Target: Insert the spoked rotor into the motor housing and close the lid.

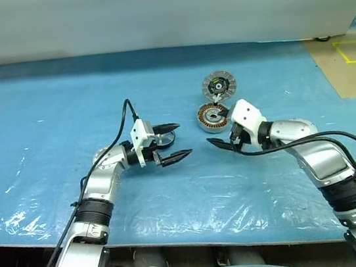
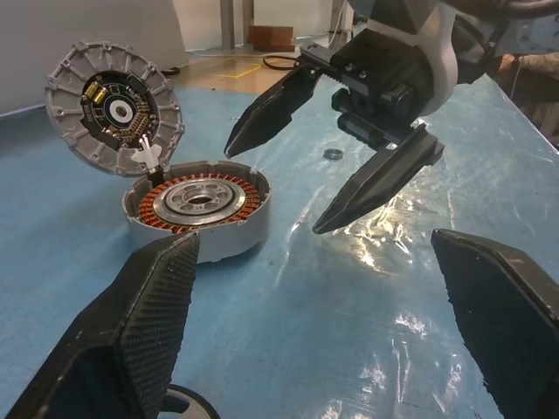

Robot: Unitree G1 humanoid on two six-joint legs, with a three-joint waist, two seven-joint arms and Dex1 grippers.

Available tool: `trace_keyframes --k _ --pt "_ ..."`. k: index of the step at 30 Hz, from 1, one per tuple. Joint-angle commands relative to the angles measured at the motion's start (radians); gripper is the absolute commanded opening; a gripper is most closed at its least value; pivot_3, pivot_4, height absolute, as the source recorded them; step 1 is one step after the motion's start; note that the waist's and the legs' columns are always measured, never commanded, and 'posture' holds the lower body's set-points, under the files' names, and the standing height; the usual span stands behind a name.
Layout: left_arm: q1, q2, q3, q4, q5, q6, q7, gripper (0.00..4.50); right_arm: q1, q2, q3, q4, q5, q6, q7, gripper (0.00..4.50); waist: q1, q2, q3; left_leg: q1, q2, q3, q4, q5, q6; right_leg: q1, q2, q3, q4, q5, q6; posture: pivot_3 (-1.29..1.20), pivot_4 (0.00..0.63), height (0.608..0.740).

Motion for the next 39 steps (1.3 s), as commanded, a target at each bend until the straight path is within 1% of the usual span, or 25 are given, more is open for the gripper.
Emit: trace_keyframes --k 1,10,11,14,24,27,30,34,39 --pt "0.006 0.002 -0.004 -0.033 0.001 -0.004 0.004 4.50 -0.052 -0.001 0.015 0.028 -0.045 -0.043 0.008 4.47 0.000 0.000 0.000 0.000 0.000 0.000 0.000 0.000 0.000 0.000 0.000 0.000 0.000 0.000 0.000 0.00 0.150 0.740" --pt "0.008 0.002 -0.005 -0.044 0.005 0.003 0.011 4.50 -0.092 0.010 0.057 0.121 -0.132 -0.112 0.021 4.47 0.000 0.000 0.000 0.000 0.000 0.000 0.001 0.000 0.000 0.000 0.000 0.000 0.002 0.000 0.000 0.00 0.150 0.740" --pt "0.007 0.002 -0.005 -0.044 0.005 0.004 0.012 4.50 -0.093 0.013 0.058 0.125 -0.136 -0.116 0.022 4.29 0.000 0.000 0.000 0.000 0.000 0.000 0.001 0.000 0.000 0.000 0.000 0.000 0.002 0.000 0.000 0.00 0.150 0.740" --pt "0.006 0.003 -0.006 -0.044 0.006 0.006 0.012 4.50 -0.092 0.020 0.066 0.132 -0.152 -0.119 0.028 3.57 0.000 0.000 0.000 0.000 0.000 0.000 0.002 0.000 0.000 0.000 0.000 0.000 0.003 0.000 0.000 0.00 0.150 0.740" --pt "0.002 0.001 -0.008 -0.057 0.007 0.015 0.017 4.50 -0.088 0.038 0.082 0.150 -0.215 -0.166 0.008 0.02 -0.001 0.000 0.000 0.001 0.000 0.000 0.002 0.000 0.000 0.000 0.000 0.001 0.004 0.000 0.000 0.00 0.150 0.740" --pt "0.001 0.002 -0.009 -0.058 0.008 0.016 0.018 4.50 -0.095 0.047 0.077 0.156 -0.231 -0.172 -0.009 0.02 -0.001 0.000 0.000 0.001 0.000 0.000 0.002 0.000 0.000 -0.001 0.000 0.001 0.004 0.000 0.000 0.00 0.150 0.740" --pt "-0.001 0.003 -0.008 -0.057 0.008 0.017 0.019 4.50 -0.098 0.056 0.066 0.144 -0.211 -0.164 0.008 0.02 -0.001 0.000 0.000 0.001 0.000 0.000 0.002 0.000 0.000 -0.001 0.000 0.001 0.004 0.000 0.000 0.00 0.150 0.740" --pt "0.000 0.006 -0.007 -0.060 0.008 0.017 0.018 4.50 -0.082 0.053 0.045 0.083 -0.139 -0.153 0.076 0.02 -0.001 0.000 0.000 0.001 0.000 0.000 0.002 0.000 0.000 -0.001 0.000 0.001 0.005 0.000 0.000 0.00 0.150 0.740" --pt "0.005 0.010 -0.009 -0.062 0.008 0.017 0.015 4.50 -0.028 0.001 0.054 -0.043 -0.075 -0.115 0.196 0.02 0.000 0.000 0.000 0.000 0.002 0.000 0.002 0.000 0.000 -0.002 0.001 0.001 0.004 -0.001 -0.001 0.00 0.150 0.740"
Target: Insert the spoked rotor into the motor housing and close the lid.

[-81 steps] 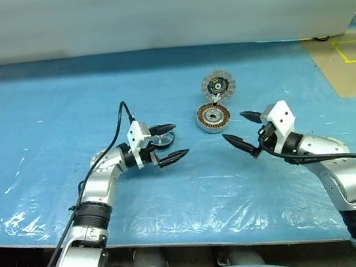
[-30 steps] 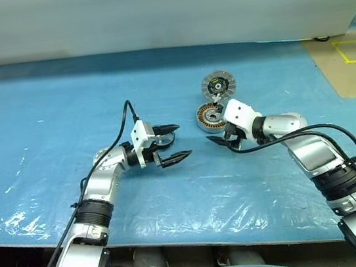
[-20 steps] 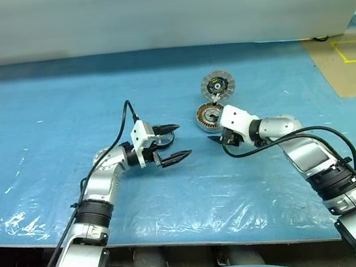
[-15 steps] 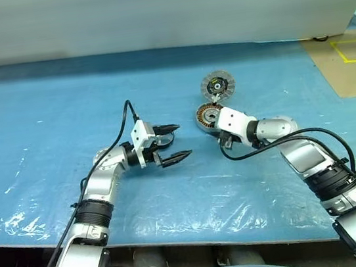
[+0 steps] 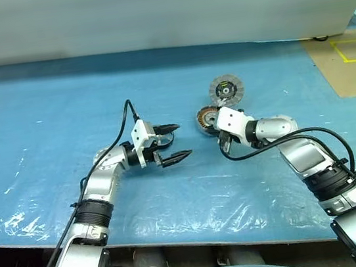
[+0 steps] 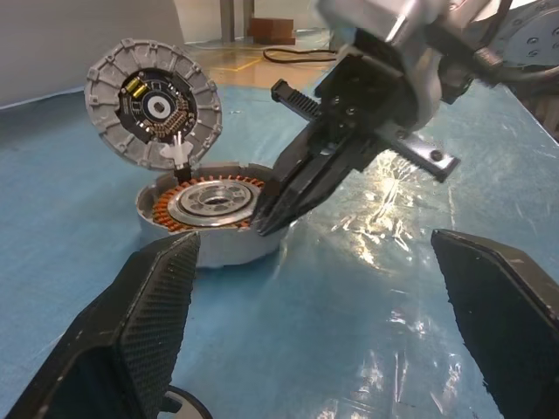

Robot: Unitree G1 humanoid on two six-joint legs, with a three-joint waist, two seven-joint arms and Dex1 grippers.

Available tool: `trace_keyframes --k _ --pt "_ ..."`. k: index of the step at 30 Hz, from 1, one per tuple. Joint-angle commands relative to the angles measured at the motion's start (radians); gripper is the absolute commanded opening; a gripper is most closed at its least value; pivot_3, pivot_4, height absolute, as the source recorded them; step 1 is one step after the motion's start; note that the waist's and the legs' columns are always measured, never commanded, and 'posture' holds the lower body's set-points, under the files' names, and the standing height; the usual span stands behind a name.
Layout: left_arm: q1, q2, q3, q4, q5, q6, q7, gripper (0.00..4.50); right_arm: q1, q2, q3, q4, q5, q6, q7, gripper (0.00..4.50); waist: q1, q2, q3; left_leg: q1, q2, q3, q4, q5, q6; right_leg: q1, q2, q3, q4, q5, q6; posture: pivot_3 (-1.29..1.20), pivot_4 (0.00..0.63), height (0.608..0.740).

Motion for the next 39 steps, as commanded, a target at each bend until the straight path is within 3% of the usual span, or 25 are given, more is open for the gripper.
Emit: trace_keyframes --k 1,10,13,18,29,36,39 --pt "-0.002 0.006 -0.004 -0.039 -0.002 -0.005 -0.002 4.50 0.033 -0.047 -0.008 -0.128 0.049 0.023 0.079 0.02 0.001 0.000 0.000 0.000 0.000 0.000 0.000 0.000 0.000 0.000 0.000 0.000 0.000 0.000 0.000 0.00 0.150 0.740" --pt "0.007 0.013 -0.008 -0.042 -0.001 -0.004 -0.008 4.50 0.188 -0.159 0.014 -0.231 0.042 0.050 0.161 0.02 0.002 0.000 0.000 0.001 0.000 0.000 0.000 0.000 0.000 0.001 -0.001 0.000 0.000 0.000 0.000 0.00 0.150 0.740" --pt "0.009 0.018 -0.011 -0.044 -0.002 -0.001 -0.017 4.50 0.199 -0.147 -0.002 -0.246 0.058 0.059 0.145 0.63 0.002 0.000 0.000 0.002 0.000 0.000 0.000 0.000 0.000 0.001 -0.001 0.000 0.001 0.000 0.000 0.00 0.150 0.740" --pt "0.005 0.026 -0.018 -0.037 -0.002 -0.002 -0.036 4.50 0.182 -0.091 -0.076 -0.293 0.154 0.114 0.105 2.35 0.001 0.000 0.000 0.003 0.000 0.001 0.000 0.000 0.000 0.001 0.000 0.001 0.001 0.000 0.000 0.00 0.150 0.740" --pt "0.015 0.019 -0.031 -0.038 -0.011 -0.006 -0.053 4.50 0.245 -0.048 -0.300 -0.420 0.366 0.254 0.006 2.35 0.006 0.000 0.000 0.002 0.000 0.001 0.000 0.000 0.000 0.001 -0.001 0.001 0.001 0.000 -0.001 0.00 0.150 0.740" --pt "0.018 0.000 -0.032 -0.030 -0.019 -0.016 -0.062 4.50 0.413 -0.045 -0.493 -0.367 0.339 0.225 -0.145 2.35 0.005 0.000 0.000 0.002 0.000 0.001 -0.001 0.000 0.000 0.001 -0.001 0.001 -0.001 0.000 -0.001 0.00 0.150 0.740" --pt "0.011 -0.010 -0.034 -0.022 -0.024 -0.008 -0.077 4.50 0.420 -0.031 -0.554 -0.296 0.307 0.211 -0.242 2.35 0.003 0.000 0.000 0.002 -0.001 0.001 -0.001 0.000 0.000 0.001 -0.002 0.001 -0.001 0.000 0.000 0.00 0.150 0.740"
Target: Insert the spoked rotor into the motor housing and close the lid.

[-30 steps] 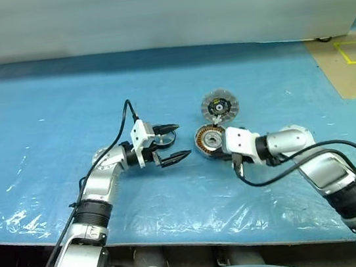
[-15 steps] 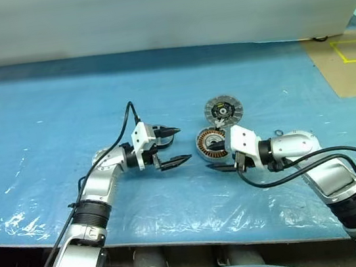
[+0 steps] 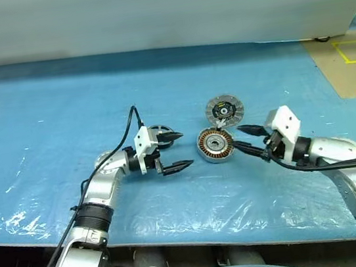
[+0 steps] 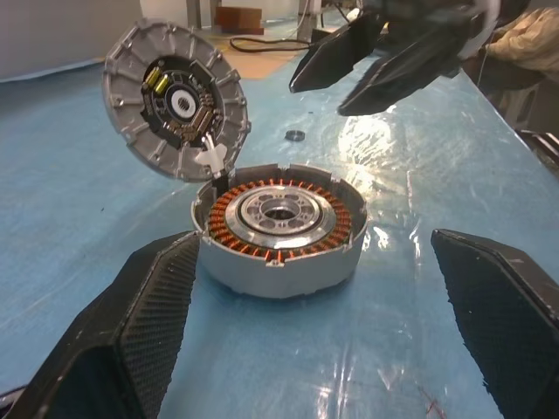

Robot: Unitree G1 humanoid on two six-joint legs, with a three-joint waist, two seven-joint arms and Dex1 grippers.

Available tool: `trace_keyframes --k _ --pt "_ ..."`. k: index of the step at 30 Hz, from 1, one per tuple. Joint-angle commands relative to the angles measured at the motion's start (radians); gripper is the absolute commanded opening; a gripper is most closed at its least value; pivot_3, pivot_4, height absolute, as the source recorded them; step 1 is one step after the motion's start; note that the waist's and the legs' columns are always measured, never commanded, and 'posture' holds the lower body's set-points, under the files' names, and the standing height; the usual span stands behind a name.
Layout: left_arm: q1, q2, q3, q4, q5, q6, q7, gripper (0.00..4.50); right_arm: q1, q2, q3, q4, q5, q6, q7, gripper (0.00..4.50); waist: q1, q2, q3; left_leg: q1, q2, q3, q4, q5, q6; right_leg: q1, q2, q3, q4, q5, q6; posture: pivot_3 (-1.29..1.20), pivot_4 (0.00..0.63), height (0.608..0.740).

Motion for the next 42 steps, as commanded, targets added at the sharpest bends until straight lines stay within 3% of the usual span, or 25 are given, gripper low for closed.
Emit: trace_keyframes --k 1,14,38,42 --pt "-0.017 -0.010 -0.004 -0.012 -0.018 -0.007 -0.021 4.50 -0.013 0.013 -0.086 0.055 -0.030 -0.025 -0.108 2.35 -0.004 0.000 0.000 0.000 0.000 0.000 0.000 0.000 0.000 0.000 0.000 0.001 0.000 0.000 0.000 0.00 0.150 0.740" --pt "-0.019 -0.017 0.005 -0.009 -0.008 -0.011 -0.013 4.50 -0.088 -0.005 -0.031 0.317 -0.158 -0.026 -0.260 2.35 -0.003 0.001 0.000 0.001 -0.001 0.000 -0.001 0.000 0.000 0.000 0.000 0.001 -0.001 0.000 0.000 0.00 0.150 0.740" --pt "-0.011 -0.004 -0.004 -0.025 -0.006 0.001 -0.011 4.50 -0.047 0.058 -0.061 0.359 -0.059 0.056 -0.258 2.35 -0.004 0.001 -0.001 0.002 -0.001 0.000 -0.002 0.000 0.000 0.002 0.000 0.001 -0.001 0.000 0.000 0.00 0.150 0.740" --pt "-0.013 0.000 -0.002 -0.025 -0.004 0.000 -0.009 4.50 -0.062 0.058 -0.053 0.380 -0.061 0.069 -0.261 1.44 -0.004 0.001 -0.001 0.003 -0.001 0.000 -0.002 0.000 0.000 0.002 0.000 0.001 -0.001 0.000 0.000 0.00 0.150 0.740"
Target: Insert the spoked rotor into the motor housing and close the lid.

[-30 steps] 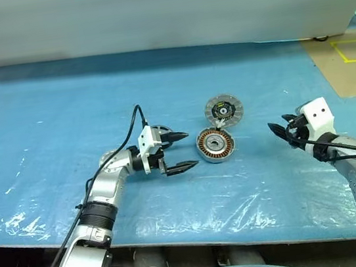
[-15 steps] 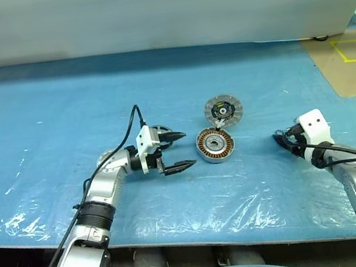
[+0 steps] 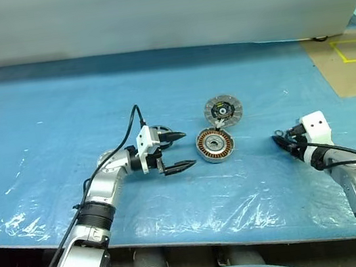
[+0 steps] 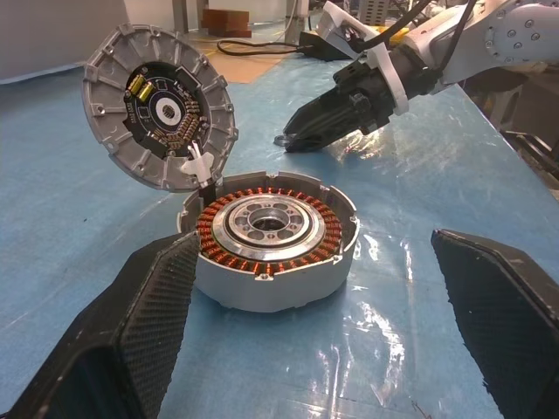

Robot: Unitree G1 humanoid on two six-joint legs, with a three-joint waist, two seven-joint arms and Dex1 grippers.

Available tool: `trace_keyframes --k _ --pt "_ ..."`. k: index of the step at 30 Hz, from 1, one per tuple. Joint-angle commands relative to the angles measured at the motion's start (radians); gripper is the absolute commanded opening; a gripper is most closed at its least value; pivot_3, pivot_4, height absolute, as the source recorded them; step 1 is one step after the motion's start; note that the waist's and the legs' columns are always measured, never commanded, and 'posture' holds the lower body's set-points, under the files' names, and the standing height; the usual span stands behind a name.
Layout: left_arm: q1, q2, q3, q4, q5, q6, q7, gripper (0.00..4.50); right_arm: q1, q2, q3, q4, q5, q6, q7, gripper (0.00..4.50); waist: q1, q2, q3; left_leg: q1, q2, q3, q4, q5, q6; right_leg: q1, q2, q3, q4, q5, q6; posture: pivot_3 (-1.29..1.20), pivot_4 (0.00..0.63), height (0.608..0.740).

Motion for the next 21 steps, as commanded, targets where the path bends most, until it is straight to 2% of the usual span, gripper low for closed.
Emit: trace_keyframes --k 1,2,3,9,14,18,21 --pt "-0.004 0.005 0.001 -0.035 -0.005 -0.003 0.001 4.50 -0.001 0.004 -0.001 0.029 0.001 0.020 -0.007 1.12 0.001 0.000 0.000 0.000 0.000 0.000 0.000 0.000 0.000 0.000 0.000 0.000 0.000 0.000 0.000 0.00 0.150 0.740" --pt "-0.005 0.006 0.001 -0.034 -0.005 -0.004 0.001 4.50 -0.003 0.004 0.000 0.032 0.000 0.020 -0.007 0.75 0.001 0.000 0.000 0.000 0.000 0.000 0.000 0.000 0.000 0.000 0.000 0.000 0.000 0.000 0.000 0.00 0.150 0.740" --pt "-0.005 0.007 0.002 -0.033 -0.005 -0.004 0.001 4.50 -0.003 0.004 0.001 0.033 0.000 0.020 -0.007 0.67 0.001 0.000 0.000 0.000 0.000 0.000 0.000 0.000 0.000 0.000 0.000 0.000 0.000 0.000 0.000 0.00 0.150 0.740" --pt "-0.004 0.012 0.002 -0.036 -0.005 -0.005 0.005 4.50 -0.010 0.010 -0.008 0.001 0.017 -0.001 0.005 0.67 0.001 0.000 0.000 0.000 0.000 0.000 0.000 0.000 0.000 0.000 0.000 0.000 -0.001 0.000 0.000 0.00 0.150 0.740" --pt "-0.010 0.016 0.007 -0.030 -0.009 -0.004 0.001 4.50 -0.008 0.001 -0.020 -0.128 0.103 -0.015 0.093 0.67 0.000 0.002 0.000 -0.001 0.000 0.000 -0.001 0.000 0.000 -0.001 0.000 0.000 -0.001 0.000 0.000 0.00 0.150 0.740" --pt "-0.018 0.024 0.014 -0.017 -0.020 -0.001 -0.020 4.50 0.076 -0.113 0.060 -0.363 0.193 0.047 0.285 0.67 0.004 0.004 0.000 -0.002 0.000 0.000 -0.003 0.000 0.000 0.000 0.000 -0.001 -0.005 0.000 0.000 0.00 0.150 0.740" --pt "-0.024 0.027 0.015 -0.006 -0.022 -0.005 -0.031 4.50 0.063 -0.157 0.095 -0.461 0.251 0.116 0.318 0.67 0.004 0.004 0.000 -0.002 0.001 -0.001 -0.005 0.000 0.000 0.001 0.000 -0.003 -0.009 0.000 0.001 0.00 0.150 0.740"
